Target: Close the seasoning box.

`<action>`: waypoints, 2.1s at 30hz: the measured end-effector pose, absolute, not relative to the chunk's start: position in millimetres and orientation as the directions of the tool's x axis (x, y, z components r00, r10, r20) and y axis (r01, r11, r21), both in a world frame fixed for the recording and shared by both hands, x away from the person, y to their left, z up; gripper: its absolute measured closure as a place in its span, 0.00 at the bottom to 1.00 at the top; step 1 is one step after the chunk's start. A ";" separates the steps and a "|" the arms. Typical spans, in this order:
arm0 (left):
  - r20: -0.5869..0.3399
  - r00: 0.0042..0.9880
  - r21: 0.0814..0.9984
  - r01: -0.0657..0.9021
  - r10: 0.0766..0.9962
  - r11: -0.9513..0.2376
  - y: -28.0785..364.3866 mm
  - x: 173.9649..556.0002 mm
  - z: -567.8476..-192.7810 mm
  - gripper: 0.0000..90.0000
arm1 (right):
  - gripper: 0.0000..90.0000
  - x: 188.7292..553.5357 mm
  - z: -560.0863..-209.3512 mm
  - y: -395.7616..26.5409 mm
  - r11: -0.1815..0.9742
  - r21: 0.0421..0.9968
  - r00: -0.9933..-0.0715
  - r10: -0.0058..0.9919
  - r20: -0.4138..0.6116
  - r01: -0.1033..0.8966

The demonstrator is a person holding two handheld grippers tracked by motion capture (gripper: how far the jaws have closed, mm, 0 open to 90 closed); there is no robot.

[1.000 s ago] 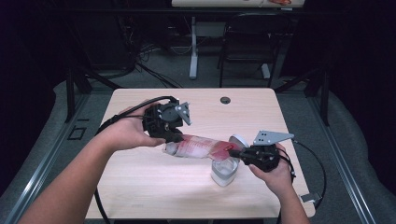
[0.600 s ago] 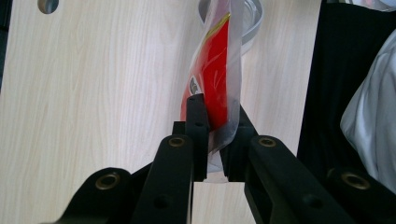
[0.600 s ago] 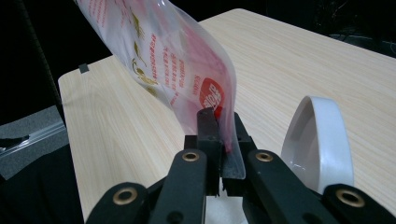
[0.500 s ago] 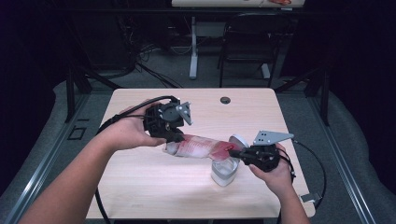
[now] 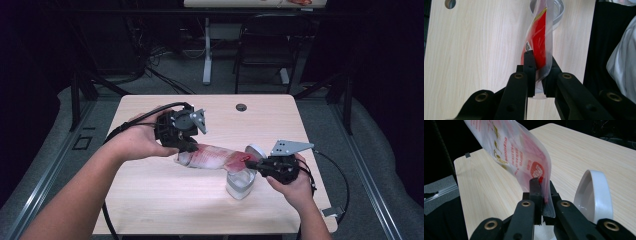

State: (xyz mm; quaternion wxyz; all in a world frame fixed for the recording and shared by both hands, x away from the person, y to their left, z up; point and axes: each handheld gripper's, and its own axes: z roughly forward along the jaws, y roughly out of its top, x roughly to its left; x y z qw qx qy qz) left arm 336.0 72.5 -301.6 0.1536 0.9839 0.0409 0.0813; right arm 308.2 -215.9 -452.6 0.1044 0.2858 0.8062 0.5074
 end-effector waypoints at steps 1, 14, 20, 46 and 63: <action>0.146 0.983 0.312 0.058 0.108 -0.948 72.4 336.0 -301.7 0.93 | 0.98 308.2 -452.6 -216.0 0.322 0.878 -0.815 0.567 0.121 0.355; 0.146 0.983 0.318 0.058 0.109 -0.946 71.3 335.4 -301.2 0.93 | 0.98 308.5 -453.1 -216.3 0.319 0.878 -0.814 0.567 0.124 0.357; 0.146 0.983 0.320 0.056 0.107 -0.946 71.0 335.6 -301.1 0.93 | 0.98 308.6 -453.2 -216.4 0.317 0.878 -0.813 0.568 0.126 0.358; 0.147 0.984 0.317 0.047 0.099 -0.947 68.5 335.1 -298.9 0.93 | 0.98 309.0 -453.7 -217.7 0.320 0.876 -0.813 0.569 0.127 0.360; 0.152 0.984 0.321 0.045 0.098 -0.946 67.5 334.6 -296.5 0.93 | 0.99 308.8 -453.2 -217.9 0.323 0.875 -0.814 0.567 0.125 0.359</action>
